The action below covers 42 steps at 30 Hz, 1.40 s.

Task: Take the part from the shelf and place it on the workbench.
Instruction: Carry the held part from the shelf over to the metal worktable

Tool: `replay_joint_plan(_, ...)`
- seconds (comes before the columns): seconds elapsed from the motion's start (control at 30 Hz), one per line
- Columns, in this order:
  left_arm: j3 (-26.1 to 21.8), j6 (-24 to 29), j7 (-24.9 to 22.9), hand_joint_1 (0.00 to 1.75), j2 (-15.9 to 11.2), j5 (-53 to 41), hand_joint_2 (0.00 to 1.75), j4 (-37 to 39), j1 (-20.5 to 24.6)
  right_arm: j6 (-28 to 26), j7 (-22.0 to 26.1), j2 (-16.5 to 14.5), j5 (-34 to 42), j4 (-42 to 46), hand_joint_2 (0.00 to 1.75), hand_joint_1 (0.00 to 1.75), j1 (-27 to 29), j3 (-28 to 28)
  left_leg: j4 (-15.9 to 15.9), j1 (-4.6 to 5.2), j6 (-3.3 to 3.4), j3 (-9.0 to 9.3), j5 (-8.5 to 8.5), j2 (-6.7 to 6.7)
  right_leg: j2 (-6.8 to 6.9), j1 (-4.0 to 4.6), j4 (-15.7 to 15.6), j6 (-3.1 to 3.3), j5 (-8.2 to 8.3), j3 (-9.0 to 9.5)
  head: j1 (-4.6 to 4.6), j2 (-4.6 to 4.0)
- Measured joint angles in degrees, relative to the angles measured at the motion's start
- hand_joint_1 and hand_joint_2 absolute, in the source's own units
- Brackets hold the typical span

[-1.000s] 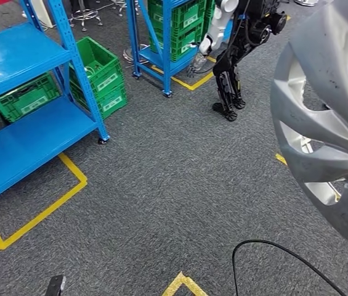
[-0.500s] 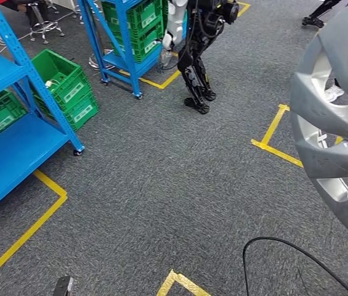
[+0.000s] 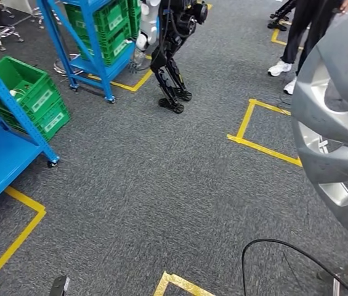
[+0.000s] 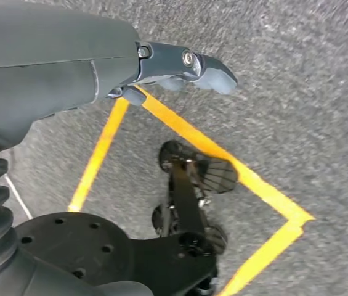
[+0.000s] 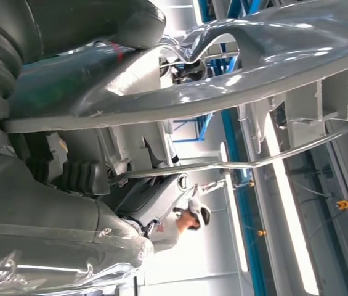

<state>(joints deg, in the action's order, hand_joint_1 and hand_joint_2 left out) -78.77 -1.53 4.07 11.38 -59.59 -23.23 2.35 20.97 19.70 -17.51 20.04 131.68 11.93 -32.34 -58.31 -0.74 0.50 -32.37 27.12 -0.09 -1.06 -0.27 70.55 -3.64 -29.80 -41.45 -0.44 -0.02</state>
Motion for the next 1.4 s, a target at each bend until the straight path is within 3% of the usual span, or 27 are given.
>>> replay_joint_plan(0.07, -0.1, 0.2, -0.7, 0.0, 0.0, -0.1, 1.75, 0.0, -0.1, -0.3, -0.1, 0.0, 0.0, 0.0, 1.75, 1.75, 0.0, 0.0, 0.0, 0.17, 0.09, 0.06, 0.13, 1.33, 0.63, -0.08, 4.9, -0.07, -1.48, -2.36, 0.03, 0.0)
replay_joint_plan(0.1, -0.1, 0.3, -0.9, 0.0, 0.0, -0.1, 1.75, 0.0, -0.1, -0.4, -0.1, 0.0, 0.0, 0.0, 1.75, 1.75, 0.0, 0.0, 0.0, 0.22, 0.08, 0.15, 0.23, 1.95, 0.77, -0.1, 4.4, -0.01, -0.72, -2.02, 0.03, 0.01)
replay_joint_plan(0.17, -0.1, 0.3, -1.0, 0.0, 0.0, -0.3, 1.75, 0.0, 0.0, -0.5, -0.1, 0.0, 0.2, 0.0, 1.75, 1.75, 0.0, -0.1, 0.0, 0.3, -0.14, 0.55, 0.52, 2.99, 2.03, -0.01, -2.3, 0.25, 2.59, 1.76, 0.04, 0.01)
replay_joint_plan(0.23, -0.2, 0.3, -1.0, 0.0, 0.0, -0.4, 1.75, 0.0, 0.0, -0.5, -0.1, 0.0, 0.6, 0.0, 1.75, 1.75, 0.0, -0.3, -0.1, 0.57, -0.66, 0.92, 0.91, 3.87, 3.84, 0.42, -8.9, 0.75, 4.46, 5.41, 0.03, 0.0)
replay_joint_plan(0.27, -0.2, 0.3, -1.0, 0.0, 0.0, -0.5, 1.75, 0.0, 0.0, -0.5, 0.0, 0.0, 0.8, 0.0, 1.75, 1.75, 0.0, -0.5, 0.0, 0.69, -0.94, 1.05, 1.04, 4.29, 4.28, 0.64, -10.3, 1.03, 4.6, 6.14, 0.02, 0.0)
replay_joint_plan(0.37, -0.2, 0.3, -0.6, 0.0, 0.0, -0.6, 1.75, 0.0, 0.2, -0.6, 0.0, 0.0, 1.3, 0.0, 1.75, 1.75, 0.0, -0.7, 0.1, 0.61, -1.84, 1.29, 1.31, 5.28, 2.56, 0.83, -10.9, 2.07, 4.83, 6.03, -0.02, 0.0)
replay_joint_plan(0.43, -0.2, 0.3, 0.4, 0.0, 0.0, -0.6, 1.75, 0.0, 0.3, -0.7, 0.3, 0.0, 1.6, 0.1, 1.75, 1.75, 0.0, -0.8, -2.5, 0.47, -2.29, 0.19, 3.19, 3.51, 1.49, 0.59, -11.5, 2.77, 5.18, 6.25, -0.2, 0.0)
replay_joint_plan(0.5, -0.3, 0.1, 1.4, 0.0, 0.0, -0.4, 1.75, 0.0, 0.2, -0.8, 0.7, 0.0, 1.9, 0.1, 1.75, 1.75, 0.0, -0.9, -9.5, 0.4, -2.39, -3.32, 6.58, 1.2, 0.4, 0.43, -11.6, 3.14, 5.26, 6.36, -0.44, 0.0)
replay_joint_plan(0.57, -0.4, 0.1, 1.8, 0.0, 0.0, -0.3, 1.75, 0.0, 0.0, -0.9, 0.9, 0.0, 2.0, 0.1, 1.75, 1.75, 0.0, -1.0, -15.0, 0.39, -2.45, -6.58, 7.96, 0.58, -0.99, 0.41, -11.6, 3.23, 5.22, 6.4, -0.55, 0.0)
replay_joint_plan(0.6, -0.5, 0.1, 1.9, 0.0, 0.0, -0.3, 1.75, 0.0, -0.1, -0.9, 0.9, 0.0, 2.0, 0.0, 1.75, 1.75, 0.0, -1.1, -15.0, 0.37, -2.45, -6.94, 7.01, 0.49, -1.74, 0.38, -11.6, 3.23, 5.2, 6.45, -0.55, 0.0)
replay_joint_plan(0.63, -0.6, 0.1, 2.0, 0.0, 0.0, -0.3, 1.75, 0.0, -0.1, -0.9, 0.9, 0.0, 2.0, 0.0, 1.75, 1.75, 0.0, -1.2, -13.0, 0.32, -2.45, -6.29, 5.14, 0.3, -2.51, 0.31, -11.6, 3.17, 5.19, 6.54, -0.55, 0.0)
replay_joint_plan(0.7, -0.8, 0.1, 2.1, 0.0, 0.0, -0.3, 1.75, -0.1, 0.0, -1.0, 0.9, 0.0, 2.1, 0.0, 1.75, 1.75, 0.0, -1.3, -5.8, -0.02, -2.56, -3.2, 1.05, -1.76, -3.98, 0.22, -11.3, 2.73, 5.09, 6.57, -0.55, 0.01)
replay_joint_plan(0.73, -0.9, 0.1, 2.1, 0.0, 0.0, -0.3, 1.75, -0.2, 0.0, -1.0, 0.9, 0.0, 2.2, 0.0, 1.75, 1.75, 0.0, -1.3, -2.8, -0.2, -2.5, -1.88, -0.05, -2.94, -4.68, 0.19, -11.1, 2.41, 5.01, 6.42, -0.52, 0.01)
replay_joint_plan(0.8, -1.0, 0.1, 2.1, 0.0, 0.1, -0.3, 1.75, -0.2, 0.0, -1.0, 0.9, 0.0, 2.2, 0.1, 1.75, 1.75, 0.0, -1.4, -0.4, -0.25, -2.05, -0.83, -0.36, -4.09, -5.87, 0.11, -10.9, 1.69, 5.0, 5.96, -0.54, 0.0)
replay_joint_plan(0.83, -1.0, 0.1, 2.0, 0.0, 0.1, -0.3, 1.75, -0.2, 0.0, -1.0, 0.9, 0.0, 2.2, 0.1, 1.75, 1.75, 0.0, -1.5, -0.3, -0.21, -1.6, -0.81, -0.36, -3.5, -6.45, -0.06, -11.1, 1.36, 5.11, 5.72, -0.56, 0.0)
replay_joint_plan(0.87, -1.0, 0.1, 1.8, 0.0, 0.1, -0.3, 1.75, -0.2, 0.1, -1.0, 0.9, 0.0, 2.2, 0.2, 1.75, 1.75, 0.0, -1.5, -0.2, -0.17, -1.18, -0.76, -0.44, -2.86, -6.26, -0.13, -11.0, 1.07, 5.13, 5.55, -0.59, 0.0)
replay_joint_plan(0.93, -1.1, 0.2, 1.0, 0.0, 0.1, -0.5, 1.75, -0.4, 0.3, -1.0, 0.6, 0.0, 2.3, 0.3, 1.75, 1.75, 0.1, -1.7, 0.0, -0.18, -0.37, -0.6, -0.53, -1.66, -3.58, -0.03, -8.7, 0.55, 3.7, 4.31, -0.27, 0.0)
replay_joint_plan(1.0, -1.1, 0.4, 0.1, 0.0, 0.1, -0.6, 1.75, -0.4, 0.2, -0.7, -0.2, 0.0, 2.1, 0.3, 1.75, 1.75, 0.1, -1.8, 0.0, 0.04, 0.09, -0.46, -0.39, -0.47, -0.29, 0.05, -2.0, 0.17, 0.16, 1.17, 0.06, 0.0)
replay_joint_plan(1.07, -1.2, 0.6, -0.3, 0.0, 0.0, -0.7, 1.75, -0.4, 0.0, -0.3, -1.3, 0.0, 1.1, 0.1, 1.75, 1.75, 0.1, -1.8, 0.0, 0.23, 0.22, -0.38, -0.25, 0.93, 0.55, -0.09, 4.3, -0.06, -2.25, -1.96, 0.06, 0.0)
replay_joint_plan(1.1, -1.3, 0.7, -0.4, 0.0, 0.0, -0.7, 1.75, -0.4, 0.0, -0.1, -1.8, 0.0, 0.4, 0.0, 1.75, 1.75, 0.1, -1.7, 0.0, 0.28, 0.21, -0.31, -0.16, 1.61, 0.67, -0.13, 5.0, -0.07, -2.02, -2.27, 0.06, 0.0)
replay_joint_plan(1.13, -1.3, 0.8, -0.4, 0.0, 0.0, -0.7, 1.75, -0.4, 0.1, -0.1, -2.1, 0.0, -0.5, 0.0, 1.75, 1.75, 0.1, -1.7, 0.0, 0.3, 0.15, -0.19, -0.06, 2.2, 0.86, -0.14, 3.3, -0.03, -0.81, -1.36, 0.06, 0.0)
replay_joint_plan(1.2, -1.3, 0.9, -0.2, 0.0, 0.0, -0.7, 1.75, -0.5, 0.2, -0.2, -2.4, 0.1, -3.2, -0.1, 1.75, 1.75, 0.0, -1.1, 0.0, 0.37, -0.16, 0.26, 0.28, 3.2, 2.48, -0.01, -4.2, 0.21, 2.5, 2.8, 0.09, 0.0)
replay_joint_plan(1.27, -1.3, 0.8, 0.2, 0.0, 0.0, -0.7, 1.75, -0.6, 0.2, -0.7, -2.5, 0.2, -7.4, -0.1, 1.75, 1.75, 0.1, 0.3, -0.1, 0.59, -0.73, 0.67, 0.68, 4.09, 3.92, 0.3, -9.7, 0.71, 4.19, 5.95, 0.02, 0.0)
replay_joint_plan(1.3, -1.3, 0.7, 0.3, 0.0, 0.0, -0.7, 1.75, -0.6, 0.2, -1.2, -2.6, 0.3, -9.9, -0.1, 1.75, 1.75, 0.3, 1.4, 0.0, 0.66, -1.05, 0.82, 0.79, 4.54, 4.06, 0.51, -10.5, 1.01, 4.26, 6.38, -0.02, 0.0)
replay_joint_plan(1.37, -1.3, 0.3, 0.6, 0.0, 0.1, -0.8, 1.75, -0.7, 0.4, -2.1, -2.9, 0.6, -14.1, -0.1, 1.75, 1.75, 1.0, 4.2, 0.1, 0.5, -1.71, 1.06, 0.93, 5.31, 2.77, 0.62, -10.8, 1.75, 4.52, 6.32, -0.04, 0.0)
replay_joint_plan(1.4, -1.3, 0.1, 0.7, 0.0, 0.1, -0.9, 1.75, -0.8, 0.5, -2.5, -3.1, 0.8, -15.8, -0.1, 1.75, 1.75, 1.3, 5.7, -0.2, 0.37, -2.03, 1.02, 1.28, 4.95, 2.2, 0.57, -11.0, 2.14, 4.66, 6.38, -0.07, 0.0)
